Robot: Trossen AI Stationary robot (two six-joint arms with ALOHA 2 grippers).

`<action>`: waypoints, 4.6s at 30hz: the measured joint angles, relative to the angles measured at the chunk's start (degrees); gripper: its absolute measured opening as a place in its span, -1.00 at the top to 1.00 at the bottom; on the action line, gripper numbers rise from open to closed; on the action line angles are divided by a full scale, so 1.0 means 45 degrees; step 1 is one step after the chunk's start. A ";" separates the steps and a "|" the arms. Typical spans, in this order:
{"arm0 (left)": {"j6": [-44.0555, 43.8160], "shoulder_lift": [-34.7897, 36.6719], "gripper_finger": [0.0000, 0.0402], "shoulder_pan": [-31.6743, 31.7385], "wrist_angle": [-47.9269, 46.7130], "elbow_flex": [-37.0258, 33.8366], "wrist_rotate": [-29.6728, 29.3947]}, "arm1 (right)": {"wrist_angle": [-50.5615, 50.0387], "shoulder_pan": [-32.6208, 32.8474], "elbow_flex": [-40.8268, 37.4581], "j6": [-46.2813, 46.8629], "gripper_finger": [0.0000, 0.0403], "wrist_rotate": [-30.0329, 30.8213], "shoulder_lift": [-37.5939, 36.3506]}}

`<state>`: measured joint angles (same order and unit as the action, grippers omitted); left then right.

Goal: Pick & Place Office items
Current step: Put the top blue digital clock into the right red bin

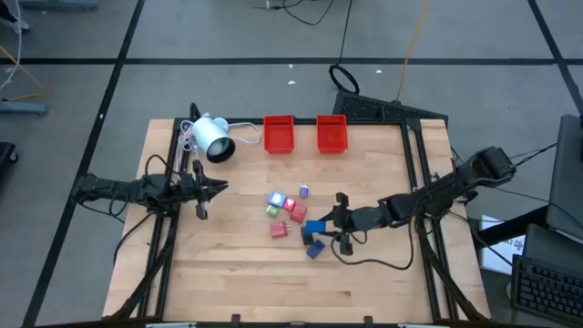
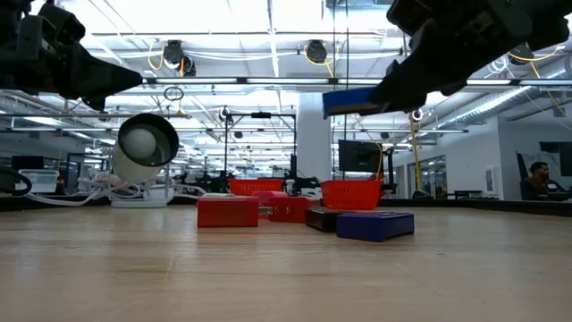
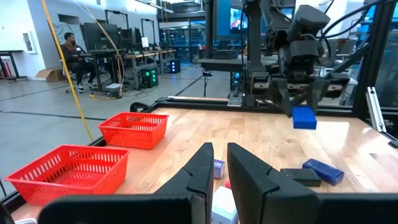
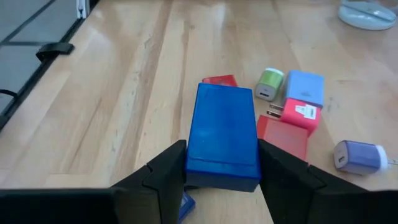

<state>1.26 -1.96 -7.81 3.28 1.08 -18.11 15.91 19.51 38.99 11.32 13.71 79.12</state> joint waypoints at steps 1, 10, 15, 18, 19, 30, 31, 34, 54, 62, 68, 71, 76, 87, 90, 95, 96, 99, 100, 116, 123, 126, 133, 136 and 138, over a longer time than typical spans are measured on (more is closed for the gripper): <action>-0.0002 -0.0001 0.77 0.0002 0.0006 0.0000 0.0000 | 0.0035 0.0000 -0.0095 0.0010 0.15 -0.0002 -0.0159; 0.0000 0.0001 0.77 0.0000 -0.0004 0.0000 0.0000 | 0.0045 -0.0005 -0.0862 0.0145 0.15 0.0044 -0.1473; -0.0001 -0.0003 0.77 0.0000 -0.0009 0.0000 0.0000 | 0.0021 -0.0005 -0.1244 0.0337 0.15 0.0664 -0.1963; -0.0005 0.0001 0.77 0.0003 -0.0004 0.0000 0.0000 | 0.0007 -0.0005 -0.1373 0.0431 0.15 0.0697 -0.2155; 0.0000 0.0001 0.77 0.0000 -0.0004 0.0000 0.0003 | -0.0008 -0.0005 -0.1382 0.0434 0.15 0.0693 -0.2199; -0.0001 0.0000 0.77 0.0004 -0.0004 0.0000 0.0000 | 0.0020 -0.0005 -0.1382 0.0415 0.15 0.1082 -0.2303; -0.0004 -0.0004 0.77 0.0000 -0.0004 0.0000 0.0000 | 0.0016 -0.0005 -0.1382 0.0409 0.15 0.1243 -0.2303; 0.0000 -0.0003 0.77 0.0004 -0.0004 0.0000 0.0000 | 0.0012 -0.0005 -0.1382 0.0391 0.15 0.1600 -0.2303; -0.0002 -0.0004 0.77 0.0000 -0.0004 0.0000 0.0000 | 0.0011 -0.0008 -0.1377 0.0725 0.15 0.2338 -0.2298; -0.0002 0.0001 0.77 0.0005 -0.0004 0.0000 0.0000 | 0.0008 -0.0005 -0.1377 0.0921 0.15 0.2686 -0.2298; -0.0004 0.0000 0.77 0.0001 -0.0004 0.0000 0.0000 | -0.0081 -0.0005 -0.1372 0.1062 0.15 0.3286 -0.2298; -0.0001 0.0001 0.77 0.0001 -0.0004 0.0000 0.0000 | -0.0198 -0.0005 -0.1372 0.1298 0.15 0.3343 -0.2298; -0.0002 -0.0001 0.77 0.0002 -0.0004 0.0000 0.0000 | -0.0193 -0.0010 -0.1372 0.1651 0.15 0.3632 -0.2298; -0.0003 -0.0002 0.77 0.0002 -0.0007 0.0000 0.0000 | -0.0460 -0.0318 -0.1372 0.1921 0.15 0.4015 -0.2294; -0.0004 0.0001 0.77 0.0000 -0.0008 0.0000 0.0000 | -0.0455 -0.0516 -0.1372 0.1921 0.15 0.4015 -0.2297; -0.0003 -0.0004 0.77 0.0000 -0.0006 0.0000 0.0000 | -0.0455 -0.1018 -0.1372 0.1918 0.15 0.4009 -0.2293; -0.0002 -0.0004 0.77 0.0002 -0.0006 0.0000 0.0000 | -0.0455 -0.1130 -0.1372 0.1916 0.15 0.4009 -0.2298; 0.0000 -0.0002 0.77 0.0003 -0.0005 0.0000 0.0000 | -0.0455 -0.1532 -0.1370 0.1912 0.15 0.4004 -0.2296; 0.0000 0.0001 0.77 0.0004 -0.0009 0.0000 0.0000 | -0.0450 -0.1688 -0.1371 0.1912 0.15 0.4004 -0.2295; -0.0002 -0.0001 0.77 0.0000 -0.0005 0.0000 0.0000 | -0.0095 -0.4487 -0.1372 0.1693 0.15 0.3898 -0.2294; -0.0005 0.0001 0.77 0.0004 -0.0009 0.0000 0.0000 | -0.0074 -0.6009 -0.1372 0.1562 0.15 0.2971 -0.2271; -0.0001 -0.0003 0.77 0.0001 -0.0008 0.0000 0.0000 | -0.0040 -0.6687 -0.1368 0.1443 0.15 0.2562 -0.2111; -0.0004 -0.0004 0.77 0.0004 -0.0005 0.0000 0.0000 | 0.0395 -0.8012 -0.1368 0.1223 0.15 0.1596 -0.1719; -0.0001 -0.0004 0.77 0.0002 -0.0009 0.0000 0.0000 | 0.0974 -0.8574 -0.1368 0.1104 0.15 0.0963 -0.1467; -0.0002 -0.0002 0.77 0.0003 -0.0009 0.0000 0.0000 | 0.1451 -0.8913 -0.1365 0.0912 0.15 0.0922 -0.1281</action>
<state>1.25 -1.97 -7.80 3.25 1.08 -18.11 22.44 -20.60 32.85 15.43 17.85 73.35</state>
